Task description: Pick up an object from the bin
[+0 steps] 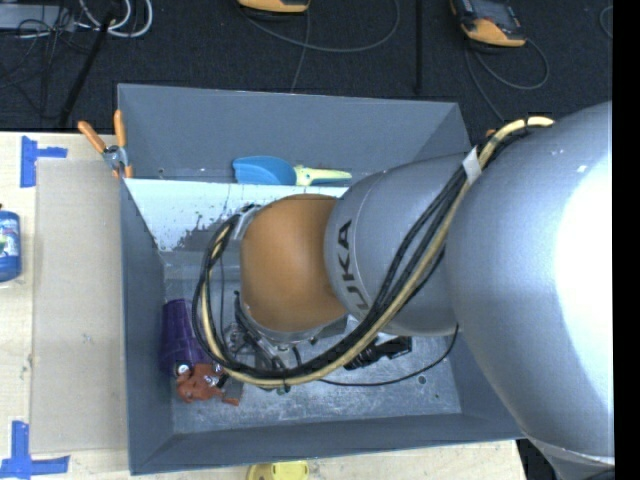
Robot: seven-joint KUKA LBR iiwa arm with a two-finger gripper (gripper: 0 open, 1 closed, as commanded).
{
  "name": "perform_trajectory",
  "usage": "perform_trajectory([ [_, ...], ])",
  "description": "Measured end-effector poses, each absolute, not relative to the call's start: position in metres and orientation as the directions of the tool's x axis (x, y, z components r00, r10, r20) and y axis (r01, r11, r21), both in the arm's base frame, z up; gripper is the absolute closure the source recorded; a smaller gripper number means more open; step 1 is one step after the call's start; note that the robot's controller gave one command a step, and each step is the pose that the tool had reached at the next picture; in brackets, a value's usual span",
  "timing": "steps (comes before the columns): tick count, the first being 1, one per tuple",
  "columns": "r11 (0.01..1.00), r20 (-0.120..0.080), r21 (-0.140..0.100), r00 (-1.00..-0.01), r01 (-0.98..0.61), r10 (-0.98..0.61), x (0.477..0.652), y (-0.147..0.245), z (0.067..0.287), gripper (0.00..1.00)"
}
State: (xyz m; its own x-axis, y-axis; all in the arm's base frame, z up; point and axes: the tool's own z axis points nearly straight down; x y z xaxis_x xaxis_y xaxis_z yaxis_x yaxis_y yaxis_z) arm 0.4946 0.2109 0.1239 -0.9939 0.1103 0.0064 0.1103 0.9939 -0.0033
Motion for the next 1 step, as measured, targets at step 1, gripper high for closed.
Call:
perform_trajectory([
  [1,0.997,-0.002,0.001,-0.997,0.083,0.083,0.4896,0.2298,0.3011,1.0],
])
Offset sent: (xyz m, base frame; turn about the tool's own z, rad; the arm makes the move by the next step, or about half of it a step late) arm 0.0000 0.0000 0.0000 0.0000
